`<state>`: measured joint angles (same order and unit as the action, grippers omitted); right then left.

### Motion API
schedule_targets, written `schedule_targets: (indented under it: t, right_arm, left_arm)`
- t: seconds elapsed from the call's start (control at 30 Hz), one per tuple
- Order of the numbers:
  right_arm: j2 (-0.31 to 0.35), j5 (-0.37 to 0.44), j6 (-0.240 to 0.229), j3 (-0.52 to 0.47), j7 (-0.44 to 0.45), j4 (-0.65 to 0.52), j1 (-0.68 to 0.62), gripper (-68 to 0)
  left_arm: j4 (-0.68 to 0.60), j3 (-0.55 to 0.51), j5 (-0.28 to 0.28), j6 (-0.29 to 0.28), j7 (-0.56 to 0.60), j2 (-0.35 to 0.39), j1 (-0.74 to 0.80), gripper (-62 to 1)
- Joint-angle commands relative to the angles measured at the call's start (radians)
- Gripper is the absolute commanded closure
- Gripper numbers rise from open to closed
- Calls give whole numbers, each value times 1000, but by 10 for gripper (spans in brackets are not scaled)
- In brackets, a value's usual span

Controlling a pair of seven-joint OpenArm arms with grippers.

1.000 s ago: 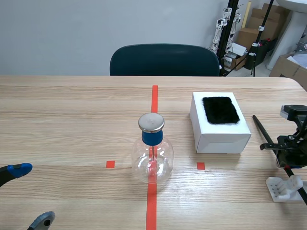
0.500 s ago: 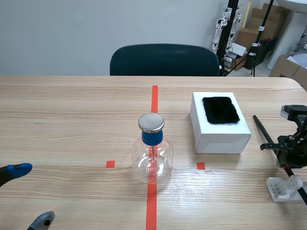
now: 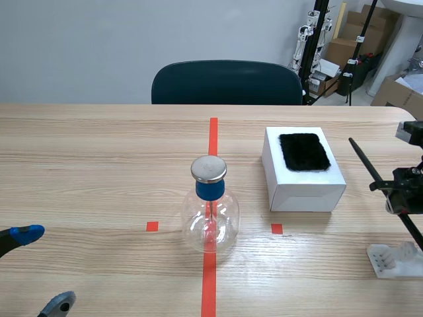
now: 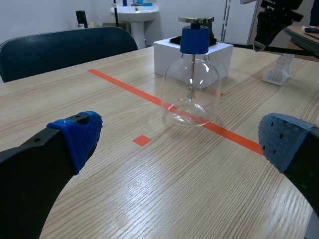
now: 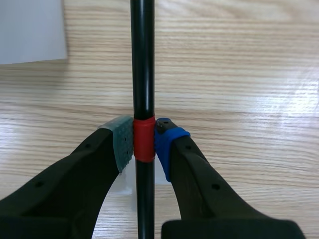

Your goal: Do the electroscope experiment. pick up the black charging rod

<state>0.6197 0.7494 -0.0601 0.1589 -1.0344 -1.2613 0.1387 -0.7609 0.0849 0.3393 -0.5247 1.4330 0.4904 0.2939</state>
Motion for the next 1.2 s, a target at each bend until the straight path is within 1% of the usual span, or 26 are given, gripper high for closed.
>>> schedule_targets:
  t: [0.0, 0.07, 0.13, 0.2, 0.27, 0.33, 0.4, 0.47, 0.5, 0.53, 0.6, 0.67, 0.7, 0.8, 0.83, 0.93, 1.0, 1.07, 1.17]
  right_arm:
    - [53, -2, 1, -46, 1, -90, -35, 1]
    - [85, -24, 1, -93, 14, -205, -100, 1]
    - [110, -73, 1, -149, 39, -321, -175, 1]
    - [119, -154, 1, -208, 77, -430, -263, 1]
    - [120, -251, 1, -267, 142, -531, -366, 0]
    - [120, -362, 1, -320, 232, -627, -487, 0]
    - [117, -486, 1, -356, 351, -719, -615, 1]
    - [102, -668, 2, -378, 473, -790, -742, 1]
    - [83, -763, 22, -386, 540, -818, -802, 1]
    - [61, -841, 48, -387, 603, -839, -851, 1]
    - [11, -988, 117, -387, 730, -869, -943, 1]
    - [-35, -1108, 164, -387, 850, -887, -1021, 1]
    - [-57, -1156, 178, -387, 904, -892, -1055, 1]
    - [-118, -1291, 186, -387, 1052, -899, -1147, 1]
    - [-137, -1334, 204, -387, 1105, -899, -1177, 1]
    - [-183, -1421, 277, -387, 1236, -899, -1251, 1]
    - [-210, -1463, 310, -387, 1306, -899, -1290, 1]
    - [-236, -1506, 327, -387, 1359, -898, -1321, 1]
    - [-273, -1582, 330, -387, 1426, -898, -1341, 1]
  left_arm:
    - [-5, -6, -11, -1, 18, 9, 5, -623]
    - [-5, -6, -11, -1, 18, 9, 5, -623]
    - [-5, -6, -11, -1, 18, 9, 5, -623]
    - [-5, -6, -11, -1, 18, 9, 5, -623]
    - [-5, -6, -11, -1, 18, 9, 5, -623]
    - [-5, -6, -11, -1, 18, 9, 5, -623]
    - [-5, -6, -11, -1, 18, 9, 5, -623]
    - [-5, -6, -11, -1, 18, 9, 5, -623]
    - [-5, -6, -11, -1, 18, 9, 5, -623]
    - [-5, -6, -11, -1, 18, 9, 5, -623]
    - [-5, -6, -11, -1, 17, 9, 5, -623]
    - [-5, -6, -11, -1, 17, 9, 5, -623]
    - [-5, -6, -11, -1, 17, 9, 5, -623]
    - [-5, -6, -11, -1, 17, 9, 5, -623]
    - [-5, -6, -11, -1, 17, 9, 5, -623]
    - [-5, -6, -11, -1, 17, 9, 5, -623]
    - [-5, -6, -11, -1, 17, 9, 5, -623]
    - [-5, -6, -11, -1, 17, 9, 5, -623]
    - [-5, -6, -11, -1, 17, 9, 5, -623]
